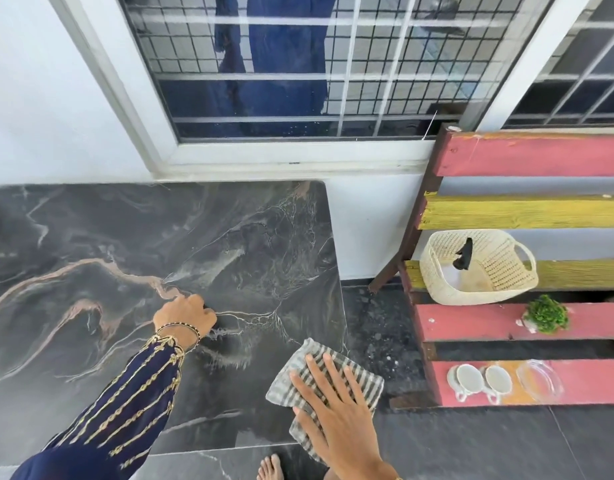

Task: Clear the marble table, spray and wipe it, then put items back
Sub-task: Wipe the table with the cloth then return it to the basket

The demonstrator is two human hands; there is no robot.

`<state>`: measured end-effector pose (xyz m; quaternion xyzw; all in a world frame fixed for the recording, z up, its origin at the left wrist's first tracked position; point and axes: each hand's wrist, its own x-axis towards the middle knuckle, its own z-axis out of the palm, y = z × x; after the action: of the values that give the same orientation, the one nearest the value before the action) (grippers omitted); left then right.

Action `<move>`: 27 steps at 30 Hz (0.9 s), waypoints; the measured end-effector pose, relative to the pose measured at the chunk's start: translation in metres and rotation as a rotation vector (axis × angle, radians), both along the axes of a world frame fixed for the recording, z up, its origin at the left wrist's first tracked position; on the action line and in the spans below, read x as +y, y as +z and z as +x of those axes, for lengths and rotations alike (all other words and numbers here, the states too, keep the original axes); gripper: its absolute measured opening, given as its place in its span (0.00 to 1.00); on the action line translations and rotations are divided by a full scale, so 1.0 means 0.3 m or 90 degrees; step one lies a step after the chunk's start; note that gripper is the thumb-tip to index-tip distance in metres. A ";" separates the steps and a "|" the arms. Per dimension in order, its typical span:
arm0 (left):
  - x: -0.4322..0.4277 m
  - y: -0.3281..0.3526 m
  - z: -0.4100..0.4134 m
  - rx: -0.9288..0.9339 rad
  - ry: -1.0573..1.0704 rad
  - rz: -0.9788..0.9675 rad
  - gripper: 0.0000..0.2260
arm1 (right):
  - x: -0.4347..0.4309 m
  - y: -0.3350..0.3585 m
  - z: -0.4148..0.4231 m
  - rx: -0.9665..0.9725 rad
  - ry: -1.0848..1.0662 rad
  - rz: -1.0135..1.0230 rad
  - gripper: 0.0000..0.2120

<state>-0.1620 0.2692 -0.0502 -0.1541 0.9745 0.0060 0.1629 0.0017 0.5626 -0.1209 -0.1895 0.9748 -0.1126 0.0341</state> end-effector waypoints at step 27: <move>-0.047 0.033 -0.018 -0.047 -0.066 0.035 0.16 | -0.198 0.029 0.032 -0.021 0.156 0.043 0.26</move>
<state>-0.1676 0.2551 -0.0402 -0.0992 0.9740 0.0190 0.2028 0.0112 0.5033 -0.1123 -0.3038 0.9470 -0.0779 0.0697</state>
